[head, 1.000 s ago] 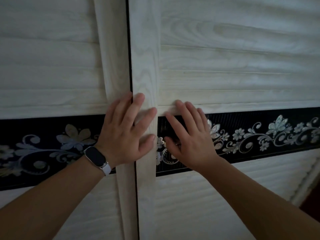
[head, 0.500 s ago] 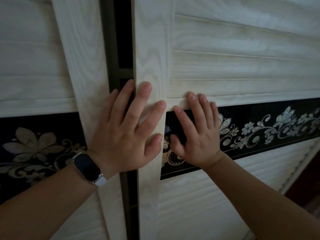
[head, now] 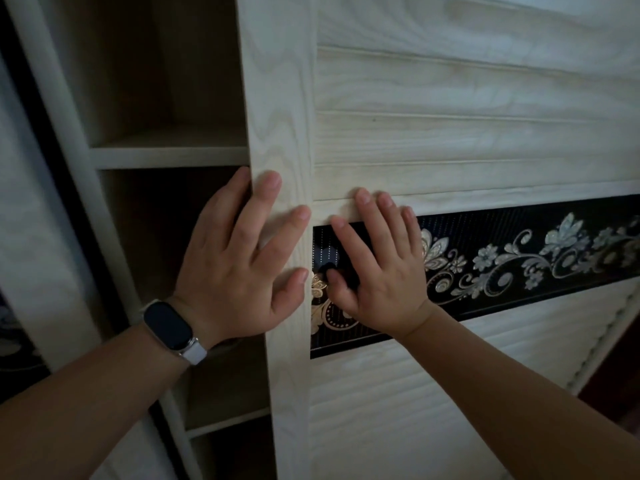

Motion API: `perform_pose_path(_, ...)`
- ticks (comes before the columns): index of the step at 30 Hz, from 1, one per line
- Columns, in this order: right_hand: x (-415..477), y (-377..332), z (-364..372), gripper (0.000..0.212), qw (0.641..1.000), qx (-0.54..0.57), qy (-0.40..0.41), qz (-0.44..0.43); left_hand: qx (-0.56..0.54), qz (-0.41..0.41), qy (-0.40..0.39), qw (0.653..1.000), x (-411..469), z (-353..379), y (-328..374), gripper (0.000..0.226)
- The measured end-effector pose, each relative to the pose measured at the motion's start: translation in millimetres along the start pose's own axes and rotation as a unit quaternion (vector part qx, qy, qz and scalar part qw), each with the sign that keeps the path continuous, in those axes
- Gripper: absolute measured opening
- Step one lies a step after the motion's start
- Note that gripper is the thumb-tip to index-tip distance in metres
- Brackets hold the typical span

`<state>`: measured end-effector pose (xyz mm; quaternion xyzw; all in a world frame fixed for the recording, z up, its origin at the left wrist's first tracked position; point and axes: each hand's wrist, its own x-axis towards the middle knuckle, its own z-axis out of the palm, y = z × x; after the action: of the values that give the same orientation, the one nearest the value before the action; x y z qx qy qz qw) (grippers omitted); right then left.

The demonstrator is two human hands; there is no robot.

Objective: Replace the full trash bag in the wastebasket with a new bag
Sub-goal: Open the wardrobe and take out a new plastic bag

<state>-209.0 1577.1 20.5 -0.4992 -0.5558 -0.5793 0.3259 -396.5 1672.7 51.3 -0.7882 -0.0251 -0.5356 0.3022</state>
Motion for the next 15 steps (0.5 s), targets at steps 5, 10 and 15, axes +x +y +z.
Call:
perform_pose_path(5, -17.3, 48.7, -8.1, 0.064, 1.000, -0.003, -0.001, 0.001, 0.002, -0.002, 0.002, 1.000, 26.8, 30.7, 33.3, 0.066)
perform_pose_path(10, -33.8, 95.7, -16.2, 0.064, 1.000, -0.005, -0.004, 0.001, 0.013, 0.001, 0.003, 1.000, 51.0, 60.8, 64.3, 0.065)
perform_pose_path(15, -47.2, 131.6, -20.1, 0.065, 1.000, -0.006, 0.002, 0.002, 0.017, -0.001, 0.000, 1.000, 70.4, 84.5, 89.7, 0.066)
